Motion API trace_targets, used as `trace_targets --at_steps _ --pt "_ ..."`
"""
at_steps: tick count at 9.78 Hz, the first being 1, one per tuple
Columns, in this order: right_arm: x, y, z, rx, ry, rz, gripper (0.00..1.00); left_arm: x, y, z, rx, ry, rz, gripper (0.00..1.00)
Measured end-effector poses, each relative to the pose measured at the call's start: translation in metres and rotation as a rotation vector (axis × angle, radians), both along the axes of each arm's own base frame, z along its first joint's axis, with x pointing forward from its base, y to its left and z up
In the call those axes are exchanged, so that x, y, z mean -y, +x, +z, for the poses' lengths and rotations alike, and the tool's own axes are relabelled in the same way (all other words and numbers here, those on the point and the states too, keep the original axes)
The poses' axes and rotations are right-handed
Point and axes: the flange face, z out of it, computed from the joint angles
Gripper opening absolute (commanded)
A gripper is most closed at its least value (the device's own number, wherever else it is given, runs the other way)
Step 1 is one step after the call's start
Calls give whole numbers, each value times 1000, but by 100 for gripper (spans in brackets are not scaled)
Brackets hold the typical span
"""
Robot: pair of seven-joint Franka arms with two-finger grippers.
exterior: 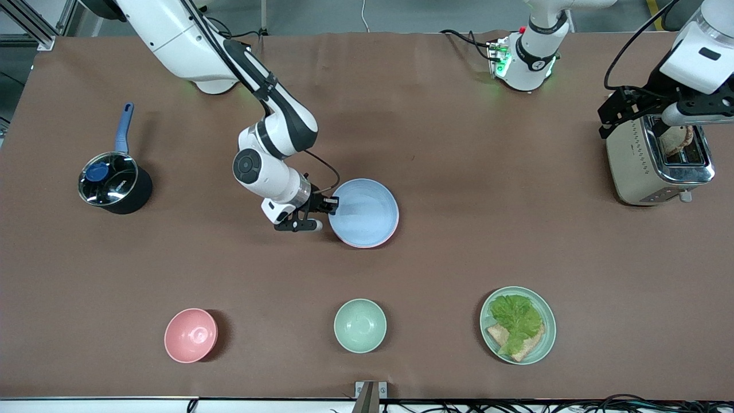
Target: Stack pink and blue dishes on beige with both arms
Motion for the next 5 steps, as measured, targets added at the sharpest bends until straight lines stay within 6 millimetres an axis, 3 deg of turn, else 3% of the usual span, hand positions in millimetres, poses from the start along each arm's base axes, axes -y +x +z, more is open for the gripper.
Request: trace_targets --at_steps 2,4,5 --pt "0 5 14 29 10 -6 100 -3 1 20 -31 -14 9 100" --pt "14 18 66 71 17 -9 100 -11 17 41 -74 -37 25 100" --pt "35 28 102 94 -12 5 100 -13 27 41 -79 -41 28 100"
